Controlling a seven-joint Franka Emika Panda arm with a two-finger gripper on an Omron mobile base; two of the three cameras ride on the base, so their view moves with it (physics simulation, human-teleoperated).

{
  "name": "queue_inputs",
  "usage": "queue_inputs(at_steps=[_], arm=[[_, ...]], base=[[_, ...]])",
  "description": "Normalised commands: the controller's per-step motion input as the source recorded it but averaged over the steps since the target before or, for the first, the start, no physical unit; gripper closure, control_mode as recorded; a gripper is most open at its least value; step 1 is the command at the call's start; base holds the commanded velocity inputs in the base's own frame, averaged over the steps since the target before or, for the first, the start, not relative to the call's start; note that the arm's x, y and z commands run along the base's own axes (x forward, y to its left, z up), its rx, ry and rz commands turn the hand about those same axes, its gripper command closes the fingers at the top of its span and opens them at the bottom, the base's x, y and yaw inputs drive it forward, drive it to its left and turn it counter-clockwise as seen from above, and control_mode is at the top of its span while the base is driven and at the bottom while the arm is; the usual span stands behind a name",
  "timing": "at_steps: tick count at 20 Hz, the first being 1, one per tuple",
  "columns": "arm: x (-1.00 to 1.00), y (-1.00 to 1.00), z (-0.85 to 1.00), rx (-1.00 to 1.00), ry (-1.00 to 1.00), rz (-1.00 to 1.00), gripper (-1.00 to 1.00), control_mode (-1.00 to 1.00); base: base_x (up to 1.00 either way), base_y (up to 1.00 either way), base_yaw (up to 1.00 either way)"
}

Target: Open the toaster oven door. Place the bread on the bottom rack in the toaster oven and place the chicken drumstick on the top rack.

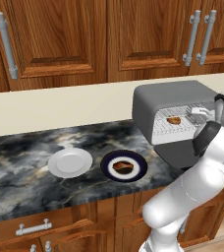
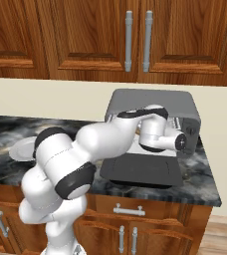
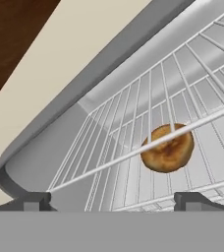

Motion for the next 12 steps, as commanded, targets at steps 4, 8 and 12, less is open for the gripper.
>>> queue_inputs(at_steps=[4, 8, 12], arm=[[0.15, 0.00, -0.01, 0.00, 0.00, -0.02, -1.00, -1.00], [0.16, 0.00, -0.03, 0.00, 0.00, -0.03, -1.00, -1.00], [0.15, -0.03, -0.11, 0.00, 0.00, -0.03, -1.00, -1.00]], base=[[0.00, 0.00, 0.00], [0.00, 0.00, 0.00], [0.00, 0.00, 0.00]])
